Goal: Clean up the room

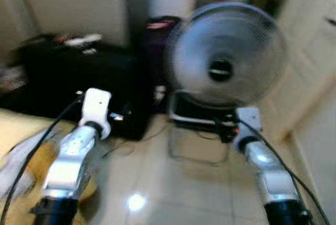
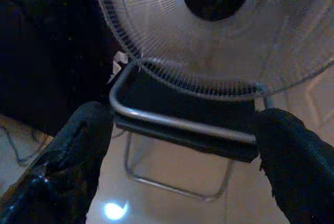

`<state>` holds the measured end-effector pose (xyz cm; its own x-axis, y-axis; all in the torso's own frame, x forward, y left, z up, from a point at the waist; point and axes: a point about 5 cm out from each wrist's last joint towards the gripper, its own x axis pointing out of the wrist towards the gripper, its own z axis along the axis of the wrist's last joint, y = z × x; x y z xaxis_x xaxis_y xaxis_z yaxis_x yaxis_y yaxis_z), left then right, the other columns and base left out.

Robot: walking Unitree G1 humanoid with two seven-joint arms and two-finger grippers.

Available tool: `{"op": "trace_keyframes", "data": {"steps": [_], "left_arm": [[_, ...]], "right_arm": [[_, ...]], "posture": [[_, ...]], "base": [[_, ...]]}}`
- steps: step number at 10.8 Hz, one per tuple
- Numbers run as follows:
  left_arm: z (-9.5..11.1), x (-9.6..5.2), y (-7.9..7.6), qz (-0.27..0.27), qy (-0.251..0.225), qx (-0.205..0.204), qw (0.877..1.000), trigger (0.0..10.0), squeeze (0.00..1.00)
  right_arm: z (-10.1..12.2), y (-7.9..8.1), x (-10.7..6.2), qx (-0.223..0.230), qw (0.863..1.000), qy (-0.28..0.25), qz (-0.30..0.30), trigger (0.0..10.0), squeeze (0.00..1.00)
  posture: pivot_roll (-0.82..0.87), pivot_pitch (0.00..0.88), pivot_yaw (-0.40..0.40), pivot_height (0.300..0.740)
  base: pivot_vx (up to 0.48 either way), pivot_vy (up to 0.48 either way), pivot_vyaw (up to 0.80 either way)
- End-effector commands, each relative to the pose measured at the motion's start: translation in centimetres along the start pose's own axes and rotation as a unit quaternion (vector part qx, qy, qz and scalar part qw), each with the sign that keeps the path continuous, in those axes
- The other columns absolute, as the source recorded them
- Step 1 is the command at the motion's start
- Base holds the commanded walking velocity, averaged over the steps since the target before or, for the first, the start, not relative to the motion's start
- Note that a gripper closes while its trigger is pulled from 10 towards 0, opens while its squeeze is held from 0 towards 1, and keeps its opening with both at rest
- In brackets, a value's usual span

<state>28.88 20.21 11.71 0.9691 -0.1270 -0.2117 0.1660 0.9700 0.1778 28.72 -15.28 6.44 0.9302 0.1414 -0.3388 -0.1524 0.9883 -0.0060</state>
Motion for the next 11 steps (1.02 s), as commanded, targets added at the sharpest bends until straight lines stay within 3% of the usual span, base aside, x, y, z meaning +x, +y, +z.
{"op": "trace_keyframes", "data": {"steps": [1,8,11], "left_arm": [[0.53,0.23,-0.47,-0.009,-0.01,0.001,1.0,10.0,0.0],[0.61,0.4,0.1,-0.003,-0.016,0.004,1.0,10.0,0.0],[0.47,0.14,-0.48,-0.029,-0.017,0.01,0.999,10.0,0.0]], "right_arm": [[0.13,-1.01,-0.2,-0.009,1.0,-0.002,-0.017,10.0,0.0],[0.59,-0.49,0.03,-0.025,1.0,-0.018,0.003,10.0,0.0],[0.47,-0.13,0.03,-0.03,0.999,-0.017,0.012,10.0,0.0]], "posture": [[-0.02,0.0,-0.013,0.74],[-0.02,0.0,-0.012,0.74],[-0.02,0.0,-0.013,0.74]], "base": [[0.375,0.0,-0.4],[0.365,0.0,0.0],[0.0,0.0,0.0]]}}
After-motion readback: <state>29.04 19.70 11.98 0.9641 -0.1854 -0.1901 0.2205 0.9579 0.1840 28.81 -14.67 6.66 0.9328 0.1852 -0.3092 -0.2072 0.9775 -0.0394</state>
